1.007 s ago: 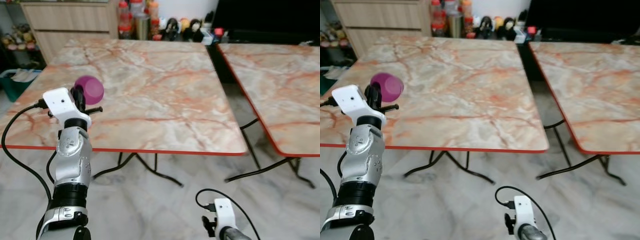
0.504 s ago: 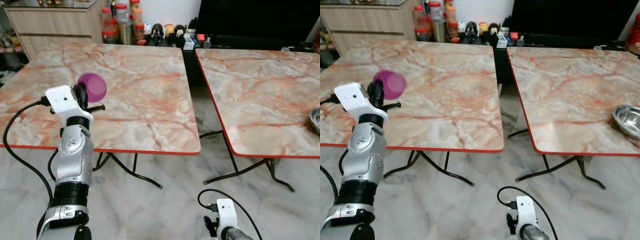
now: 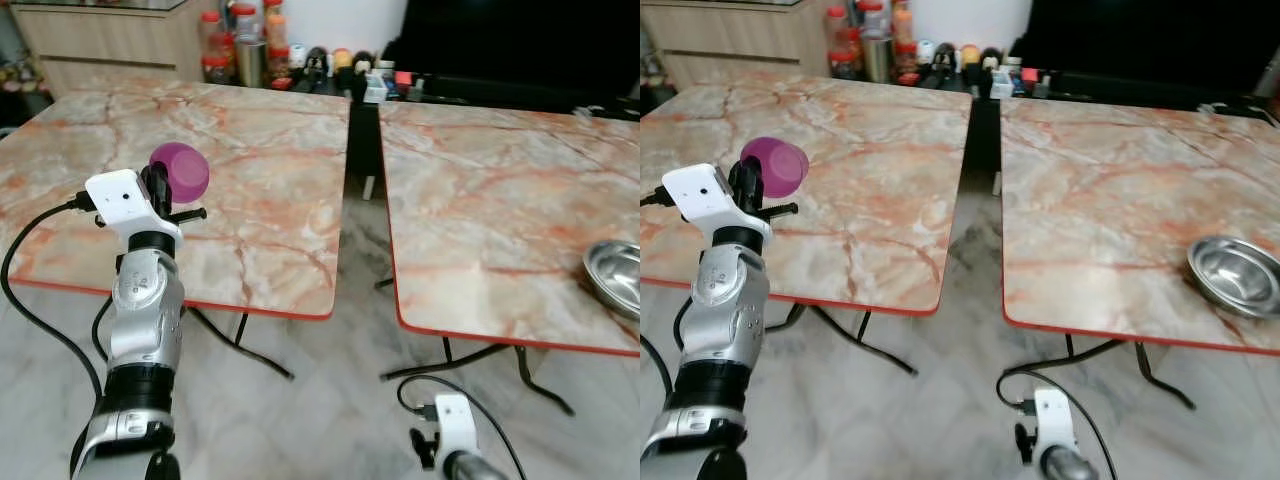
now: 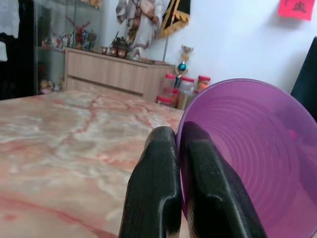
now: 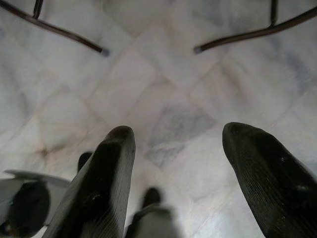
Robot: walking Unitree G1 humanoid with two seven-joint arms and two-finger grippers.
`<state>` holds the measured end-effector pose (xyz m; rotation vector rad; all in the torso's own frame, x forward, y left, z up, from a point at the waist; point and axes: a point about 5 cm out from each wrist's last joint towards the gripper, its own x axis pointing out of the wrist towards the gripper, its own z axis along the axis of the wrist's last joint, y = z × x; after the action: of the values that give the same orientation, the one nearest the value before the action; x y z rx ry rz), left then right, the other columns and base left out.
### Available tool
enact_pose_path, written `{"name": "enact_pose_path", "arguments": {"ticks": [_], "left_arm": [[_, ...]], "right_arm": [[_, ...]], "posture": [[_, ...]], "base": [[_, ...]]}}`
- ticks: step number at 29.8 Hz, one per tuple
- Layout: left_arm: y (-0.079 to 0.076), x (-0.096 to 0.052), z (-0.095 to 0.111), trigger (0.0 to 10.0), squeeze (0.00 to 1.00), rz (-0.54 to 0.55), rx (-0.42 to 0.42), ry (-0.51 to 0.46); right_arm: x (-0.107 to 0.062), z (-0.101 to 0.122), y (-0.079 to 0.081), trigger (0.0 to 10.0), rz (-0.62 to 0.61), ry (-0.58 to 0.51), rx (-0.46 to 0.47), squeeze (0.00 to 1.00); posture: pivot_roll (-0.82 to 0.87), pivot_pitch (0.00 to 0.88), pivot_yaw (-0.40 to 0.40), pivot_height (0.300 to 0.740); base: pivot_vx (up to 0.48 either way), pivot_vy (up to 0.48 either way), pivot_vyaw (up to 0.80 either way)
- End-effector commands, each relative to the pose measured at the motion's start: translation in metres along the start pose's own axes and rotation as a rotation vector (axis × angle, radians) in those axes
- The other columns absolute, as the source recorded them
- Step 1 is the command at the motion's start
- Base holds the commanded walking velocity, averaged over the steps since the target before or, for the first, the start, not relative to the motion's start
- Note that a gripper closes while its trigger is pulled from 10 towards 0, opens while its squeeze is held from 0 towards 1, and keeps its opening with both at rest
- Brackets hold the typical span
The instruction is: Setting the table
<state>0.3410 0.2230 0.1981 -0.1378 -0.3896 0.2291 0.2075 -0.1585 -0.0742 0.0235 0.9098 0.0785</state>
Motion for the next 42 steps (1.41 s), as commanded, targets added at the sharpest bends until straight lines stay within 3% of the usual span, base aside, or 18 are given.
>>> {"name": "enact_pose_path", "arguments": {"ticks": [1, 12, 34, 42], "left_arm": [[-0.0123, 0.0025, 0.0049, 10.0, 0.00, -0.037, -0.016, -0.022], [-0.0111, 0.0045, 0.0072, 10.0, 0.00, -0.036, -0.014, -0.028], [-0.0143, 0.0067, 0.0115, 10.0, 0.00, -0.043, -0.018, -0.038], [-0.0169, 0.0096, 0.0062, 10.0, 0.00, -0.037, -0.029, 0.052]], "right_arm": [[-0.0027, -0.0061, -0.0134, 10.0, -0.036, 0.020, 0.010, 0.00], [-0.0024, -0.0084, -0.0102, 10.0, -0.025, 0.038, 0.013, 0.00], [-0.0025, -0.0082, -0.0099, 10.0, -0.023, 0.029, 0.014, 0.00], [-0.0026, -0.0088, -0.0100, 10.0, -0.019, 0.032, 0.013, 0.00]], "posture": [[0.13, 0.066, -0.054, 0.740], [0.13, 0.068, -0.054, 0.740], [0.13, 0.069, -0.054, 0.740], [0.13, 0.073, -0.056, 0.740]], "base": [[0.270, -0.394, 0.00], [0.275, -0.389, -0.59], [0.280, -0.332, 0.00], [0.000, 0.000, 0.00]]}}
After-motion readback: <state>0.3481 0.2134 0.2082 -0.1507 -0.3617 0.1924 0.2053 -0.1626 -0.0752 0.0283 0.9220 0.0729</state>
